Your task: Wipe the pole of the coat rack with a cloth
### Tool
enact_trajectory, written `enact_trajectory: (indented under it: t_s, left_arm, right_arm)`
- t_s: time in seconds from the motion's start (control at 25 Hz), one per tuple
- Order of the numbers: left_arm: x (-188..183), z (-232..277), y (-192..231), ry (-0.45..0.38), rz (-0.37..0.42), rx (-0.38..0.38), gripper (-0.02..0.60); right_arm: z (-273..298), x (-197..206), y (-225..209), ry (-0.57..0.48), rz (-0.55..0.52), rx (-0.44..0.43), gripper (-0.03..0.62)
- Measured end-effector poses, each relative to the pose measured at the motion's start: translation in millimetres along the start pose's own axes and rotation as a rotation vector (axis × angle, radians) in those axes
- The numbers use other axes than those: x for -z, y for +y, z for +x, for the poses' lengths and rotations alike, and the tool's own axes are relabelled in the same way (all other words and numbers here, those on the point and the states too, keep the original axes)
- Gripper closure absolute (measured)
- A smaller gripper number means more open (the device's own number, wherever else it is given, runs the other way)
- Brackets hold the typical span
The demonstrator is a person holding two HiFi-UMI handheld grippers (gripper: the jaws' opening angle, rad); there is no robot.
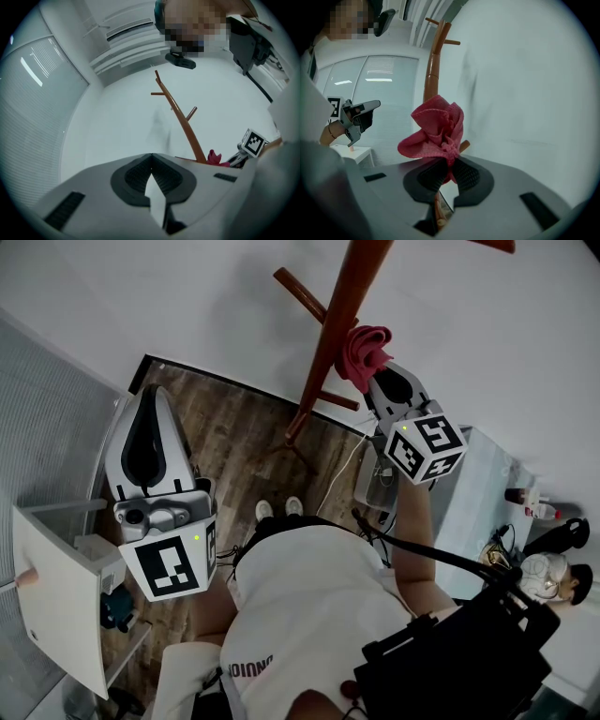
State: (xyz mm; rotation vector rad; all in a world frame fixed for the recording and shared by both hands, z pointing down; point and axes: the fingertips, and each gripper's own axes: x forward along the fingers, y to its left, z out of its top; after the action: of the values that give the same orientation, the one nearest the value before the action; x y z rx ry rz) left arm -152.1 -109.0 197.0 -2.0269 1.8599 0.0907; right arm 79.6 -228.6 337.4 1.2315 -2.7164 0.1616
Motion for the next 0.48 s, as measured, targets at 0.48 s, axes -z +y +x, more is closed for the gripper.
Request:
enact_trajectory:
  t_s: [0.48]
  left_arm:
    - [2.2, 3.6, 2.8, 0.0, 0.002, -0.01, 0.568]
  right_arm:
    - [2.9, -0.9, -14.4, -0.006, 0.011, 0.031, 0.548]
